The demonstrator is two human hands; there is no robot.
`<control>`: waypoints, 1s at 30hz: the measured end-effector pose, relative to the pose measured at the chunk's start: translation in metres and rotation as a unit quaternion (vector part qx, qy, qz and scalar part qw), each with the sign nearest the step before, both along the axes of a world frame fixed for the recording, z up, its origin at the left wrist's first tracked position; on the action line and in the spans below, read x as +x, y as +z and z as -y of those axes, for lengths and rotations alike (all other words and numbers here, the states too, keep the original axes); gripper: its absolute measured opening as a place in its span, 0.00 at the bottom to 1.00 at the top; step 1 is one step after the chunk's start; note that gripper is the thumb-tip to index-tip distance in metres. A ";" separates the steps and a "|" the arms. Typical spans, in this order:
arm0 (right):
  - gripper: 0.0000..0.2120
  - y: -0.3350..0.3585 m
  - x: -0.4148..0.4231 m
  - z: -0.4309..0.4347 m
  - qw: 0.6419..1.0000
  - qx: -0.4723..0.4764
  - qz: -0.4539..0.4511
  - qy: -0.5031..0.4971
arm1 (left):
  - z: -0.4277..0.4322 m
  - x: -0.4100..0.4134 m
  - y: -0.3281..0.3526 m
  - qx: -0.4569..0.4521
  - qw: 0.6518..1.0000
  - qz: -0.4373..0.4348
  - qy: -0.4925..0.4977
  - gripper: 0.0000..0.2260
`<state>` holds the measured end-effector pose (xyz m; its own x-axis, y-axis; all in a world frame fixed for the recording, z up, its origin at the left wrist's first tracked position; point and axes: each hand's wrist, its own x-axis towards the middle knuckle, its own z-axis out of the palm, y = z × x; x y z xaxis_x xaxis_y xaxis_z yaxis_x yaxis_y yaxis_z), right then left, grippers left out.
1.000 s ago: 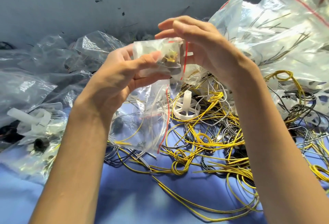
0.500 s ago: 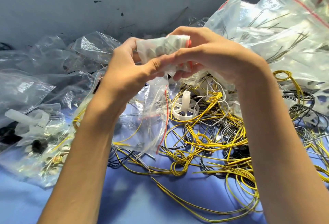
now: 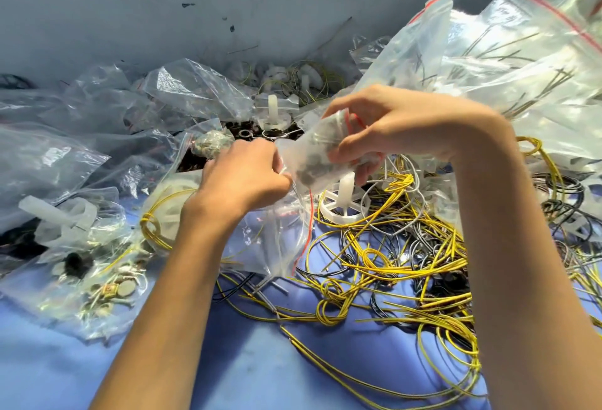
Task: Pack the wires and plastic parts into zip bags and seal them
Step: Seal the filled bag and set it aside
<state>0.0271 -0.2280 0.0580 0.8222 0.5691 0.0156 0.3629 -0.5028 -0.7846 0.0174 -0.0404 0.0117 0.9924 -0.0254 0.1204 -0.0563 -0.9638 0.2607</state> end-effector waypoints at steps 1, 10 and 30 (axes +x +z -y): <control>0.08 -0.001 0.001 -0.002 1.000 -0.015 0.010 0.001 | -0.001 0.000 0.003 -0.040 0.999 0.013 0.005 0.03; 0.11 0.005 0.000 0.004 0.998 -0.016 0.065 -0.014 | -0.007 -0.004 0.025 -0.325 0.938 0.117 -0.017 0.03; 0.31 0.013 -0.010 -0.017 0.995 -0.016 0.094 0.009 | 0.001 -0.034 0.068 -0.574 0.800 0.168 -0.029 0.09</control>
